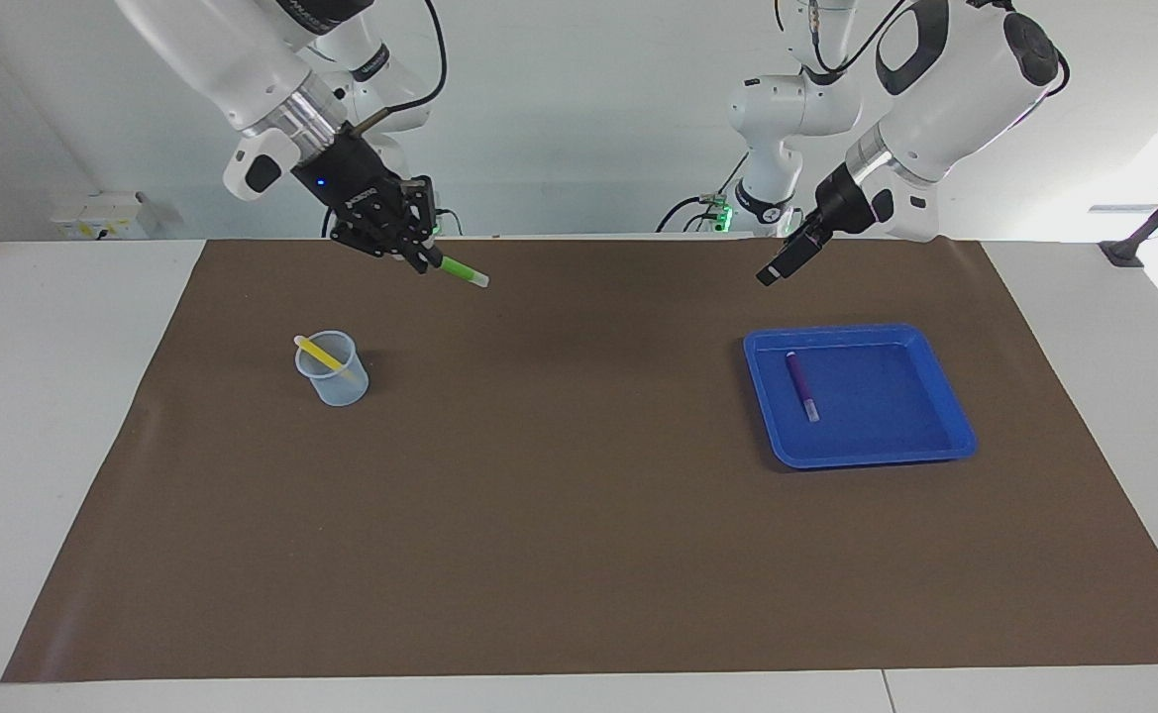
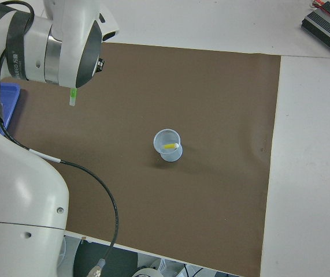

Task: Right arm passes pens to left for tray arrangement
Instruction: 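Carry the green pen toward the left gripper while the left gripper approaches, then close the left gripper on the green pen and open the right gripper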

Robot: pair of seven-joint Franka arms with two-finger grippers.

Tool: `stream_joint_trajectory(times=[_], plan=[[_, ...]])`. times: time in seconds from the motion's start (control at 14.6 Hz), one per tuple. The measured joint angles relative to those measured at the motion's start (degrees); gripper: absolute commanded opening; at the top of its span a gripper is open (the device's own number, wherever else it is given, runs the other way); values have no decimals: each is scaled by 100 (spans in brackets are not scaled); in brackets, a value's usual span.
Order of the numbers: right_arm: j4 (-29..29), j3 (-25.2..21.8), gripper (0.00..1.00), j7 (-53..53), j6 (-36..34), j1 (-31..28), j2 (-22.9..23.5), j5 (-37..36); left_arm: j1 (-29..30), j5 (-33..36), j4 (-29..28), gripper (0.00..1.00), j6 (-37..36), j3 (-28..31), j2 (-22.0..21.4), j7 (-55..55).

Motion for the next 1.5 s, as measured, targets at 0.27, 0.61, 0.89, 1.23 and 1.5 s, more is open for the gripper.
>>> stream_joint_trajectory(times=[0.27,0.61,0.89,1.23,1.5], plan=[[-929,51,0,2201,2332,1326,-162,178,-12,-380,73,100,315,-49,-48,-1879],[-1528,83,0,4378,3716,2438,-350,178,-23,-474,188,100,559,-367,-80,-4244],[-1568,12,0,4444,3716,2416,-390,179,-83,-479,187,100,572,-581,-102,-5229],[-1592,8,0,4444,3716,2417,-391,179,-452,-479,66,100,692,-675,-170,-6029],[-1595,5,0,4444,3716,2416,-393,179,-737,-479,-267,100,947,-687,-353,-6283]])
